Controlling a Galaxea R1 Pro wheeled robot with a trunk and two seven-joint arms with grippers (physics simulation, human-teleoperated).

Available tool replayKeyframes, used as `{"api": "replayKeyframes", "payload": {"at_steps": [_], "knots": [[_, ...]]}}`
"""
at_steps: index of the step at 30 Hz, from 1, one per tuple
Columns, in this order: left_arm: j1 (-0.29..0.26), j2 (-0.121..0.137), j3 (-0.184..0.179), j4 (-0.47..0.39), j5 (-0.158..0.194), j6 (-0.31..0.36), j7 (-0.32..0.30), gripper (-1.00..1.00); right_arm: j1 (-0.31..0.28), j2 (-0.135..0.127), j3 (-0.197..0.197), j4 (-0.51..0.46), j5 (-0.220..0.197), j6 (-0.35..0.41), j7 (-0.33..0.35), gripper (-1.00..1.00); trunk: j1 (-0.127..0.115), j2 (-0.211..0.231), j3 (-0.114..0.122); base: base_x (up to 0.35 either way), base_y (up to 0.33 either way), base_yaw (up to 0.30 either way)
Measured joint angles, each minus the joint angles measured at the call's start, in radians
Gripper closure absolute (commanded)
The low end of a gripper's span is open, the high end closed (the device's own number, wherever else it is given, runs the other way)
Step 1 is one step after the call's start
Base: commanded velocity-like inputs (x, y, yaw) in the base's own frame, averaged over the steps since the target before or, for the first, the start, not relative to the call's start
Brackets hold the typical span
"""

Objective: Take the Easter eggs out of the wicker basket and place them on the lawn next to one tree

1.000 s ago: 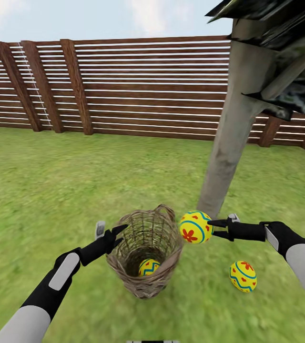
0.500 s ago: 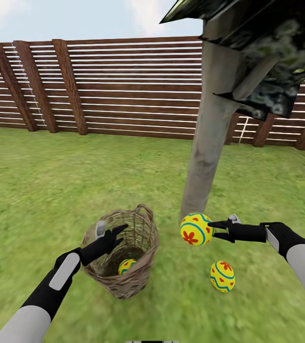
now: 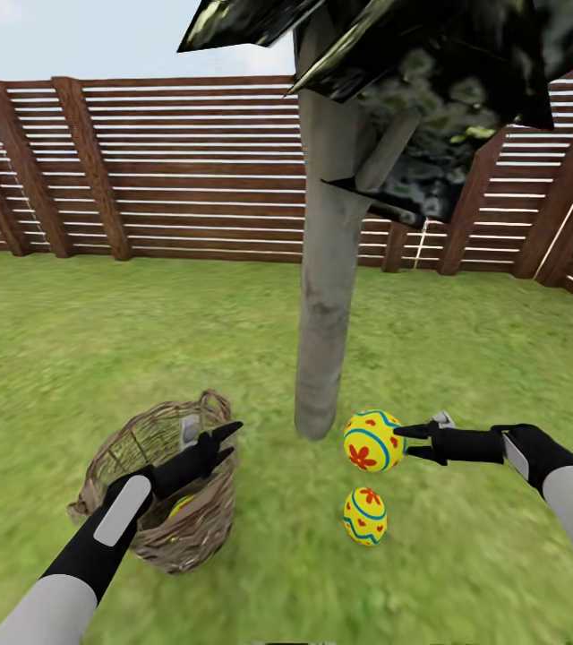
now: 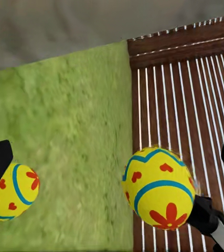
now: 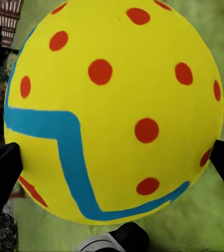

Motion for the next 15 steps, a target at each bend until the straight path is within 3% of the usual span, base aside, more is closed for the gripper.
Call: {"api": "replayKeyframes", "payload": {"at_steps": [3, 8, 13, 15], "knots": [[0.0, 0.001, 0.0, 0.0, 0.0, 0.0, -0.001, -1.0, 0.0, -0.002, 0.0, -0.011, 0.009, -0.001, -0.181, 1.0, 0.0, 0.0, 0.004, 0.002, -0.012, -0.216], [0.0, -0.001, -0.002, 0.0, 0.0, 0.0, -0.001, -1.0, 0.0, -0.013, 0.001, -0.015, 0.011, 0.0, -0.231, 1.0, 0.0, 0.0, 0.009, 0.024, -0.073, -0.22], [0.0, -0.004, -0.031, -0.001, 0.002, 0.001, -0.002, -1.0, 0.0, -0.011, 0.003, -0.015, 0.011, -0.001, -0.351, 1.0, 0.0, 0.0, 0.015, 0.173, -0.276, -0.232], [0.0, -0.018, -0.035, 0.0, 0.002, 0.001, -0.003, -1.0, 0.0, -0.009, 0.003, -0.016, 0.012, -0.011, -0.42, 1.0, 0.0, 0.0, 0.017, 0.231, -0.256, -0.229]]}}
